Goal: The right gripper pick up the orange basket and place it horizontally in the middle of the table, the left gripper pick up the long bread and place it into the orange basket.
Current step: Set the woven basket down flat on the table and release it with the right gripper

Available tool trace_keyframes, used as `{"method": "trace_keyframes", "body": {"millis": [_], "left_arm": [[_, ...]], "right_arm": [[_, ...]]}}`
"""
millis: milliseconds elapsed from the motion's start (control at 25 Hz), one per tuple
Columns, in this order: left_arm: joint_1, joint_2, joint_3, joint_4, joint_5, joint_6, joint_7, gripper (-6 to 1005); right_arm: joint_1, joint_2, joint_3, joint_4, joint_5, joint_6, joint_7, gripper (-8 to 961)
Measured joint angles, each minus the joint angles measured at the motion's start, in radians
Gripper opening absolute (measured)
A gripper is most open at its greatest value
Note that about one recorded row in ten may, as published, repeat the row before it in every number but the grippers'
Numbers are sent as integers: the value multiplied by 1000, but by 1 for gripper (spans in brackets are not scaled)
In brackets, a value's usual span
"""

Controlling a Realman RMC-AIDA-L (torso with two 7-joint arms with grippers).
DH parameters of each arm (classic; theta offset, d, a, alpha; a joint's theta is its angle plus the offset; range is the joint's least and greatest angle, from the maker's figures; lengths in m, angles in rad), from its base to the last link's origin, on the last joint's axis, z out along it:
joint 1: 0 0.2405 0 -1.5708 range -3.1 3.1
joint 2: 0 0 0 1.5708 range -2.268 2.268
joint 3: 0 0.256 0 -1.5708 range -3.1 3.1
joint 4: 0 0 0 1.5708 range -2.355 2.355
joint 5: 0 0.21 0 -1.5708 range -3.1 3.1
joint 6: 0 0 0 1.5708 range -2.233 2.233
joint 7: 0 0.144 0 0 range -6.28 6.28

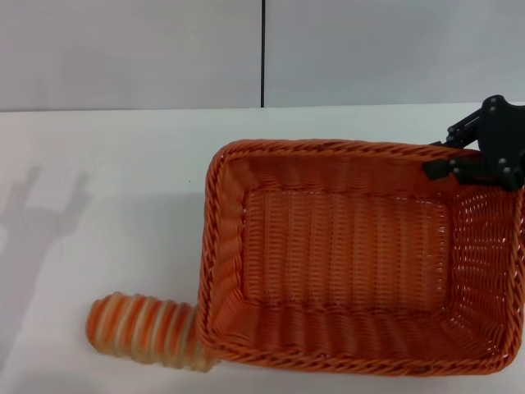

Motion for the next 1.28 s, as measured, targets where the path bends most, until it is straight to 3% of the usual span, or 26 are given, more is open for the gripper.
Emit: {"method": "trace_keyframes", "body": {"millis": [1280], "left_arm": [[-33,0,-6,6,0,-33,0,778]], "right_arm": [[-2,34,1,-15,14,-127,-28,163]]}}
